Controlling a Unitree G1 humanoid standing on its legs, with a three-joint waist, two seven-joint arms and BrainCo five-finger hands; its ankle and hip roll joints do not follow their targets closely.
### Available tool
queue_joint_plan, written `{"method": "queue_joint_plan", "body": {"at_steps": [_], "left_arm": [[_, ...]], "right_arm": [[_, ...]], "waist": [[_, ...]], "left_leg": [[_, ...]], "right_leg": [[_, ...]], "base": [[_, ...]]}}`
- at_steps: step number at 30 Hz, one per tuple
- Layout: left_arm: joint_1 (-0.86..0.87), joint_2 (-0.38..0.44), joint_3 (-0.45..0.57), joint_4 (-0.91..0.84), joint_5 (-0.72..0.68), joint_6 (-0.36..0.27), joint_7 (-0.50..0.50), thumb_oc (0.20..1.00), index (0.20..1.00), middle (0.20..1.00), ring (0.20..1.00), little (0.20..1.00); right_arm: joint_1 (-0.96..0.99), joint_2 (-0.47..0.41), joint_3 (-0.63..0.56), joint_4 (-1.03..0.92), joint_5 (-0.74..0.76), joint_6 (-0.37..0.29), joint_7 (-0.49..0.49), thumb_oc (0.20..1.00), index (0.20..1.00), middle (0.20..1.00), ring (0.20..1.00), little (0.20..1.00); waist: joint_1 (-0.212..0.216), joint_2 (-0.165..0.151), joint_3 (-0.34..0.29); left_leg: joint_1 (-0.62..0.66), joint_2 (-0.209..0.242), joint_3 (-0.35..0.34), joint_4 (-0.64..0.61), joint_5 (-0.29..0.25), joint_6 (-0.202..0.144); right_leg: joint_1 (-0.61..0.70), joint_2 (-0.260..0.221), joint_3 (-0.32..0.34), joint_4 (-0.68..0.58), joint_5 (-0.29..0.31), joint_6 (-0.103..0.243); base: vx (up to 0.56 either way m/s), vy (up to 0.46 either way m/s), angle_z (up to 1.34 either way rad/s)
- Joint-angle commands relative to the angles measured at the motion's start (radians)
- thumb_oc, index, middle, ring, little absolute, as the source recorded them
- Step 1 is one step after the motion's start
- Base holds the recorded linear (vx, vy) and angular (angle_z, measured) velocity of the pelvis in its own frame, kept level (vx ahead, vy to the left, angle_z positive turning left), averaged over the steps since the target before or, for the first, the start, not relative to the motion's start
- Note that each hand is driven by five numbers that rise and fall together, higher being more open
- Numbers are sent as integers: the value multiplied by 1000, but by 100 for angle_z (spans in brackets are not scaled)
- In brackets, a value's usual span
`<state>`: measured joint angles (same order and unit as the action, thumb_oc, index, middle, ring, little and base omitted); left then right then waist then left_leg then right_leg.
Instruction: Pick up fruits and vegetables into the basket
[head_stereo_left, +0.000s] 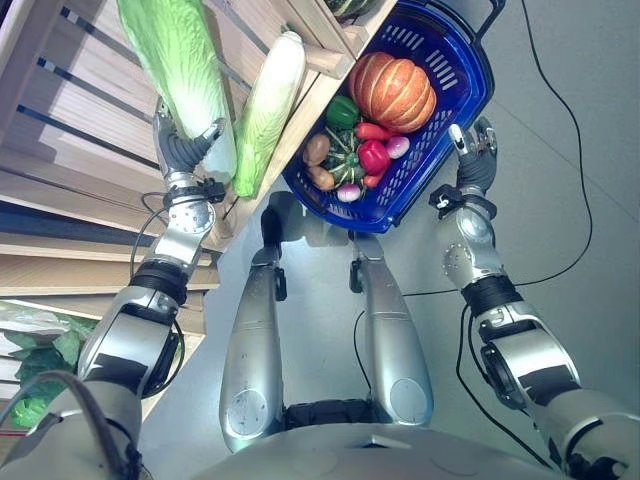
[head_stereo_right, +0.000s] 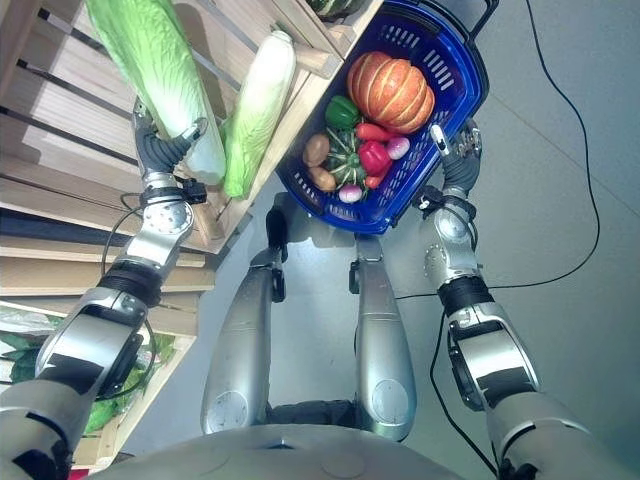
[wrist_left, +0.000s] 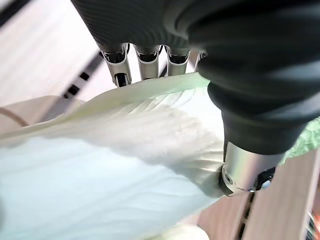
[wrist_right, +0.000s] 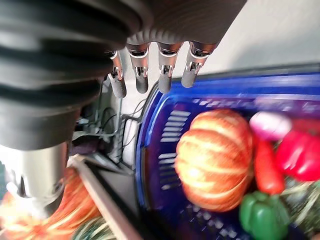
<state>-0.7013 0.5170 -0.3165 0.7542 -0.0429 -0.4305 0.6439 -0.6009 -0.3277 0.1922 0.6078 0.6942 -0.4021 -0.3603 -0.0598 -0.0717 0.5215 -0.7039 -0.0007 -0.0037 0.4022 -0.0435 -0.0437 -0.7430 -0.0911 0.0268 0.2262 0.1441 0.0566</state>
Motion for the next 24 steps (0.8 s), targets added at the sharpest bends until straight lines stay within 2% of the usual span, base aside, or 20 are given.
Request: {"method": "queue_joint_plan", "body": {"at_steps": [1, 6, 8, 12, 24], "left_arm": [[-45, 0, -11, -140, 110, -95, 2, 200, 200, 200, 200, 200], [-64, 60, -61, -206, 245, -58, 4, 200, 200, 200, 200, 200], [-68, 71, -70, -220, 267, -52, -1, 200, 200, 200, 200, 200], [-78, 100, -100, -267, 289, -51, -65, 200, 200, 200, 200, 200], [-83, 114, -152, -391, 253, -79, -225, 200, 200, 200, 200, 200]], "right_arm": [[41, -35, -24, -135, 43, -57, 86, 1000, 1000, 1000, 1000, 1000], [64, -48, 13, -251, 53, -16, 206, 1000, 1000, 1000, 1000, 1000], [67, -51, 21, -269, 53, -7, 226, 1000, 1000, 1000, 1000, 1000], [69, -62, 50, -314, 81, 29, 296, 1000, 1000, 1000, 1000, 1000], [72, -56, 108, -403, 108, 99, 341, 1000, 1000, 1000, 1000, 1000]], "waist": [[-3, 61, -2], [-8, 60, -2], [-9, 60, -2], [-8, 61, -2], [-5, 55, -2]], "left_leg": [[24, -20, -8, -116, 70, -10], [33, -17, 1, -124, 75, -12], [32, -16, 2, -124, 75, -13], [35, -13, 6, -128, 78, -14], [40, -7, 12, -142, 83, -14]], "right_leg": [[50, 52, -56, 104, -124, -2], [59, 44, -61, 93, -120, 3], [58, 43, -61, 93, -120, 4], [61, 38, -64, 89, -118, 7], [64, 34, -67, 78, -112, 15]], "base": [[0, 0, 0], [0, 0, 0], [0, 0, 0], [0, 0, 0], [0, 0, 1]]}}
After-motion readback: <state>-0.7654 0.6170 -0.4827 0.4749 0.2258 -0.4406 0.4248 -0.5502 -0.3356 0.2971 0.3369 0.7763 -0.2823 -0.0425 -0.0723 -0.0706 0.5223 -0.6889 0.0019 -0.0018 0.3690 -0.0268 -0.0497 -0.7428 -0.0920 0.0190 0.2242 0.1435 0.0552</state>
